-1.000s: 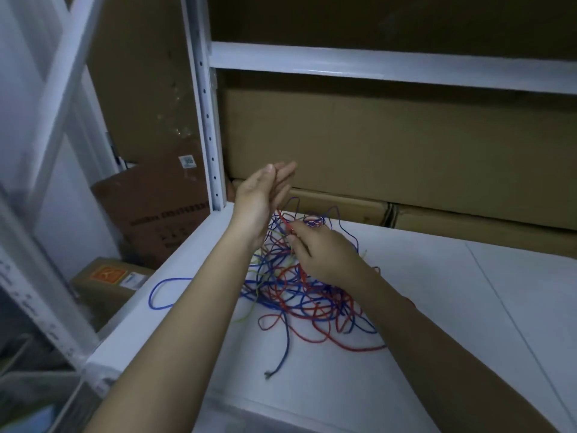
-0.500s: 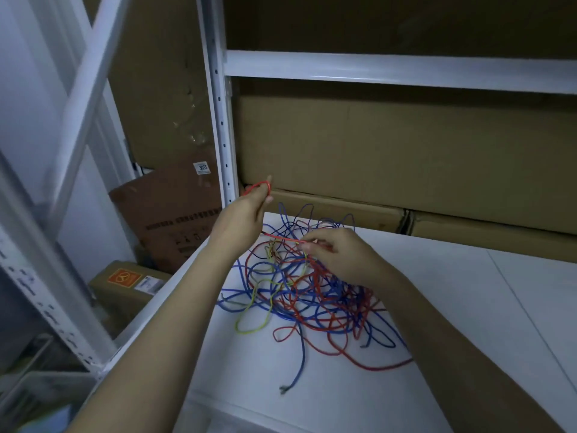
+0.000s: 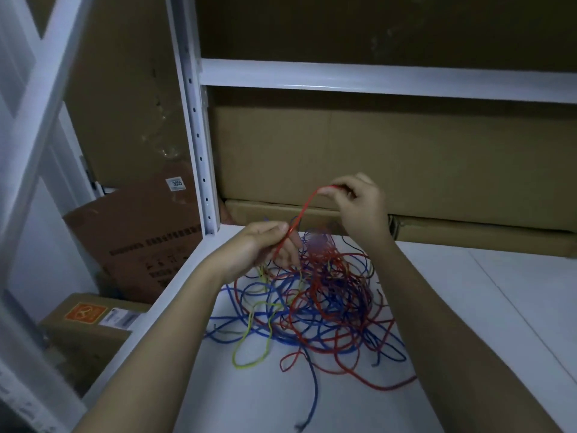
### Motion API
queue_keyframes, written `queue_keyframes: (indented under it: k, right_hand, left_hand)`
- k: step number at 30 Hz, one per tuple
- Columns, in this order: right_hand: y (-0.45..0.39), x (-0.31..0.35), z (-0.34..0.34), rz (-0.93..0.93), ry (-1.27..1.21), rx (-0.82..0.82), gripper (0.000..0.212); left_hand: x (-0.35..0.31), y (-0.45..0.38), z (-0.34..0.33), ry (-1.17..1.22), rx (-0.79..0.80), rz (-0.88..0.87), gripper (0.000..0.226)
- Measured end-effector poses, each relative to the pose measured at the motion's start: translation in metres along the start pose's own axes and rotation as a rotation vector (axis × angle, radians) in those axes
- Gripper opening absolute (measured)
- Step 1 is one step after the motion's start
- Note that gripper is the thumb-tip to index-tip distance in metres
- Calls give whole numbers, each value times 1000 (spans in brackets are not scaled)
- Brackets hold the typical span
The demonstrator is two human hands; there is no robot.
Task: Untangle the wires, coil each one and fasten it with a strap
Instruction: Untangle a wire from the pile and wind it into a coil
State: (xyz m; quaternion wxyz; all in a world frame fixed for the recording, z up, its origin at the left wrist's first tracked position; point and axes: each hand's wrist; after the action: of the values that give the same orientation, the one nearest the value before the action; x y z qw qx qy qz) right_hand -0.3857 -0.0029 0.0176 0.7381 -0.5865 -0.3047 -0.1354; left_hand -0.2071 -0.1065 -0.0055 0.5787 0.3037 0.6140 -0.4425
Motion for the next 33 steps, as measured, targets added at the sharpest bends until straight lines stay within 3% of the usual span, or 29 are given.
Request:
queue_keyframes:
  k: [3,7,9,13,17,20,23,29,33]
  right_hand:
    - [-1,-3,-19,-183,-106,95,19]
    - [15,-13,-41,-263,22,404,19]
    - [29,-15,-45,-227,55,477,27]
    - [53,-16,-43,86,354,444,36]
    - [64,-7,-38,191,488,483,38]
    - [63,0,-33,265,473,438,32]
    - [56,6,-27,193,310,485,25]
    - [17,6,-15,191,382,351,14]
    - [-8,-1,-2,58,337,290,12]
  left_hand:
    - [-1,-4,4,124,49,-27,28]
    - [-11,-16,2,347,-85,-106,25]
    - [-15,-26,0,460,-204,-118,23]
    - [-17,-44,0,635,-388,-148,24]
    - [-14,-58,1,687,-512,-178,30]
    - [-7,-68,-2,564,-579,-215,29]
    - [-4,-76,-8,375,-586,-232,26]
    - [0,-76,2,-672,-392,-347,19]
    - [-8,-72,13,-961,-275,-366,21]
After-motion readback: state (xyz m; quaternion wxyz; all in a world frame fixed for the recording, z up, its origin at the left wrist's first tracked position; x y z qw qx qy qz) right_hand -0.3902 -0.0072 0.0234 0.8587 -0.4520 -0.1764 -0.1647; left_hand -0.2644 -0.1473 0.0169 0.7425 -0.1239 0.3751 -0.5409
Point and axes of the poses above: each hand's wrist, its own y-axis away from the middle knuckle, its own z-axis out of the back of the hand, x = y × z, and after that the axes turned 11 degrees about -x, right-handed
